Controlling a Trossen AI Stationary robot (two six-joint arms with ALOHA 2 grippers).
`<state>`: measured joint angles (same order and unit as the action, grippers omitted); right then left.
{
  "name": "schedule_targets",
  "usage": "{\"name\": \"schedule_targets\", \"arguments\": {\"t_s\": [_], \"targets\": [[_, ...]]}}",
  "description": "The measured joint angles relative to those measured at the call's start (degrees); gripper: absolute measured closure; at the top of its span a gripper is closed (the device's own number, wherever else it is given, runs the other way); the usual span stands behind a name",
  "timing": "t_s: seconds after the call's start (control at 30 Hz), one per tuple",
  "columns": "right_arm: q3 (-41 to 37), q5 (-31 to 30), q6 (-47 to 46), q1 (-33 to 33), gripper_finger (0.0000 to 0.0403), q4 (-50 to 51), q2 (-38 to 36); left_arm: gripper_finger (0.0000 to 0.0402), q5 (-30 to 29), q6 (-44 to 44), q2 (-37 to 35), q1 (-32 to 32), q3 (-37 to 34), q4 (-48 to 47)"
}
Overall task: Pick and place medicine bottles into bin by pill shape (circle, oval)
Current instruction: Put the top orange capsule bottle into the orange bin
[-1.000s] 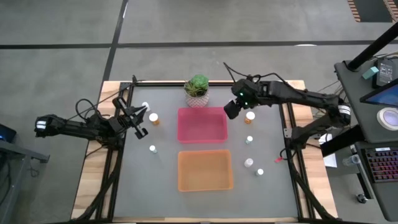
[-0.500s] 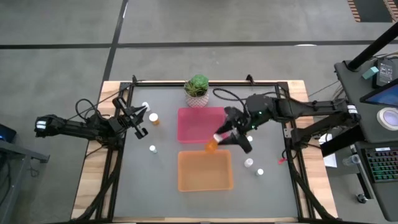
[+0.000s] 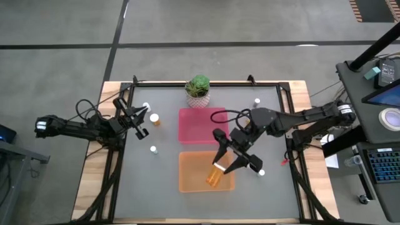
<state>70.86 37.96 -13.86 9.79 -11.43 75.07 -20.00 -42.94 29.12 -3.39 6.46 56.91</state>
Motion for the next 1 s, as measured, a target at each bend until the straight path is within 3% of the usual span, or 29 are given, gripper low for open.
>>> {"name": "schedule_targets", "arguments": {"t_s": [0.43, 0.77, 1.0], "targets": [[4.62, -5.01, -22.38, 0.66, 0.0197, 4.3, 10.35, 0.0388, -0.01, -0.94, 0.05, -0.01, 0.0, 1.39], [19.56, -20.22, -20.84, 4.53, 0.0197, 41.65, 20.12, 0.0388, -0.01, -0.55, 0.08, 0.01, 0.0, 1.34], [30.46, -42.08, -18.56, 9.67, 0.0197, 68.64, 26.71, 0.0388, -0.01, 0.63, 0.12, 0.01, -0.04, 1.24]]}}
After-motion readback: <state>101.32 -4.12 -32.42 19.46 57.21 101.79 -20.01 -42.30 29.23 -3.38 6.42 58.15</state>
